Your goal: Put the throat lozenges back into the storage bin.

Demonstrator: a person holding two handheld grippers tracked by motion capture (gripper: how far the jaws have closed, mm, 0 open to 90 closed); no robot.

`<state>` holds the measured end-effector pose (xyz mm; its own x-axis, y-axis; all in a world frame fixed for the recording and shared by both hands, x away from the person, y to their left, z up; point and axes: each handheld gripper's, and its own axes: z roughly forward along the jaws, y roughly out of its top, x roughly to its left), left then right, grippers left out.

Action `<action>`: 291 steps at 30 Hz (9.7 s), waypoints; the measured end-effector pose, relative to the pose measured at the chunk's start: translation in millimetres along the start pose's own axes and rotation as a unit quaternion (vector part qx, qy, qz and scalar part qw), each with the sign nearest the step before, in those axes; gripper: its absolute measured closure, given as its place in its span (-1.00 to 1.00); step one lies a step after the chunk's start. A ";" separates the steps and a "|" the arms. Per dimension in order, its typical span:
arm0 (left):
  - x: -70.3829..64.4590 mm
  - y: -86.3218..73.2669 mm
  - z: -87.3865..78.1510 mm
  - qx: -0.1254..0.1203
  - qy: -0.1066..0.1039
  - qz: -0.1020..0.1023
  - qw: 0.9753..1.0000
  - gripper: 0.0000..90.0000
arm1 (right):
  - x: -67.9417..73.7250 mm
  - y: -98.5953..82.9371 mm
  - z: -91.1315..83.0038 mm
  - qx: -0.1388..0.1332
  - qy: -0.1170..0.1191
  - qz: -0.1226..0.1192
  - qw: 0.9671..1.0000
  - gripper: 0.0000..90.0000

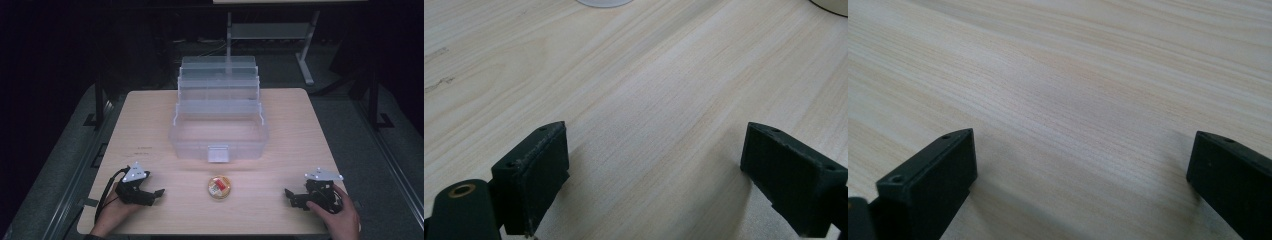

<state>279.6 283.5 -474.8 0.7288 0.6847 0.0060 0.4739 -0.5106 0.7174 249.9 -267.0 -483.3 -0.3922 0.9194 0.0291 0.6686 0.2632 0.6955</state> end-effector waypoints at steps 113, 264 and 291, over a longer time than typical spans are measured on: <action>-31.9 83.5 15.5 0.053 -0.087 0.027 0.994 -0.69 | 0.0 0.0 0.0 0.000 0.000 0.000 1.000 -1.00; -124.3 139.6 113.2 0.140 -0.151 0.182 0.961 -0.57 | 0.1 0.0 0.0 0.000 -0.001 0.000 1.000 -1.00; -119.4 150.8 93.1 0.130 -0.168 0.178 0.961 -0.56 | 0.2 -0.1 -0.1 0.000 -0.001 0.001 1.000 -1.00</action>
<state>310.1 76.3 -432.2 0.9654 0.2579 -0.0377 0.2402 -0.8240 0.5131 249.7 -266.9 -483.3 -0.3899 0.9204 0.0290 0.6693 0.2616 0.6954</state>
